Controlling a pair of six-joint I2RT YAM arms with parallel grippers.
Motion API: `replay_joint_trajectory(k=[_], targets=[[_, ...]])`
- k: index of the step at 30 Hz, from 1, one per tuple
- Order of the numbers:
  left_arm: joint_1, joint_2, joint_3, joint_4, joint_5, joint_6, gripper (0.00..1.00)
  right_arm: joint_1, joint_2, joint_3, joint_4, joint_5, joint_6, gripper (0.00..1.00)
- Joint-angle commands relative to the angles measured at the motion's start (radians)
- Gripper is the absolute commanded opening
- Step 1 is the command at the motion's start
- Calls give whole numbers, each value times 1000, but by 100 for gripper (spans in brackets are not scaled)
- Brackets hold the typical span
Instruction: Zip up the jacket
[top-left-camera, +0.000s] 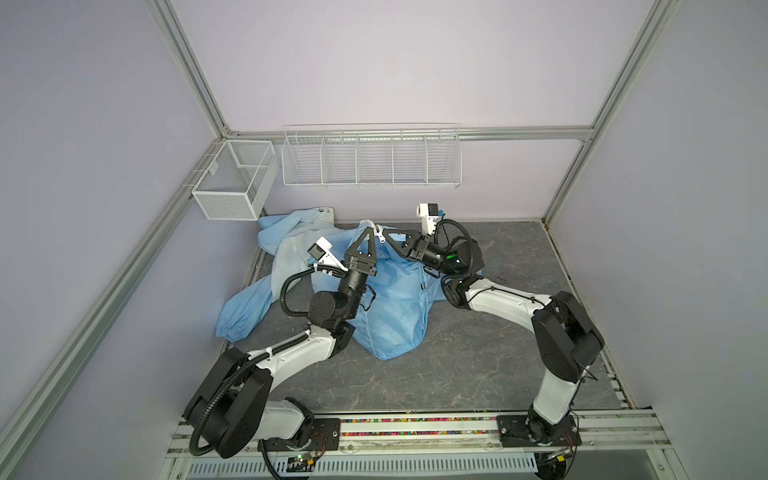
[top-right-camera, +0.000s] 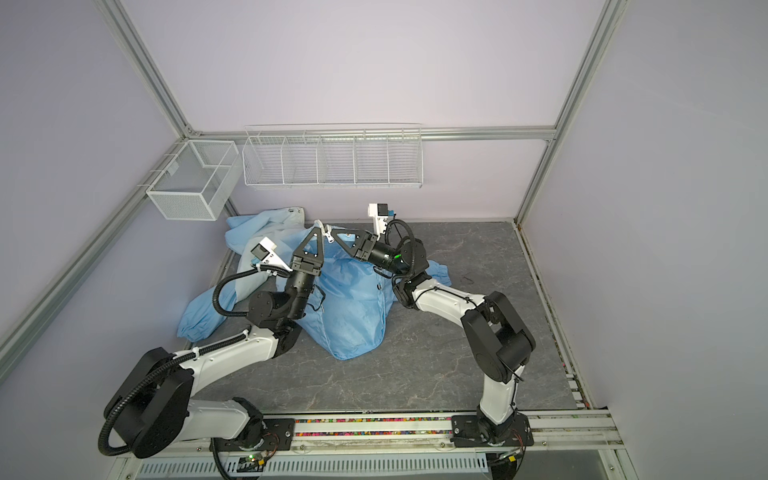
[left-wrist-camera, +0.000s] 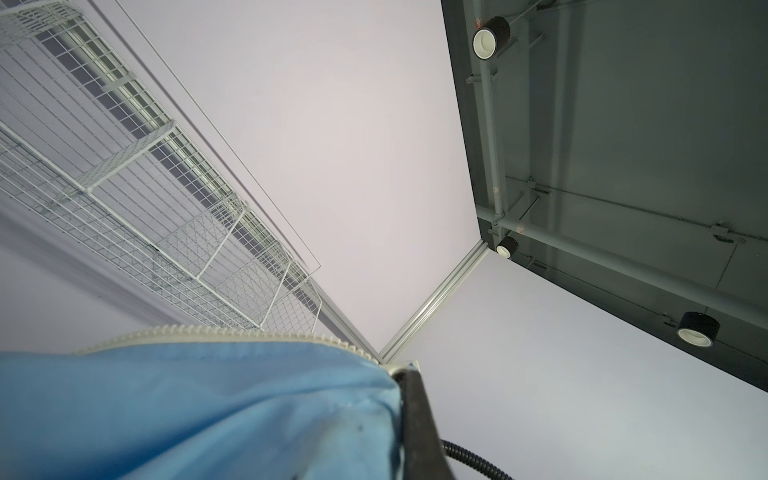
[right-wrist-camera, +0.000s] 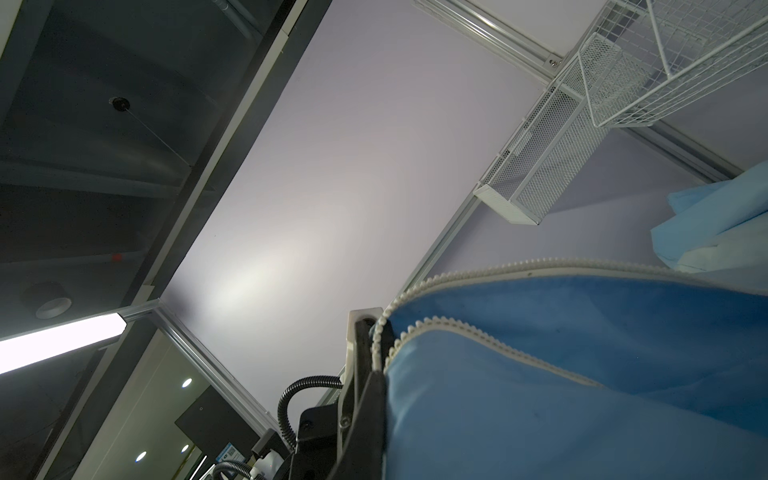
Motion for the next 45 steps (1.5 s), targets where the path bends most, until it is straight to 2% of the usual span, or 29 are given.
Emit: replay_joint_trajectory(k=[1,13,27,45], targets=[[4,12,29,59,17,8,0,9,3,14,85,5,27,7],[4,34,36,59,34,-10,0,9,9,24,84,8,29,7],[6,-9,32,59,-31,35,0,11,-1,1,104,15,34,7],[7,-5,37,59,-1,13,0,21,0,5,99,22,31,7]])
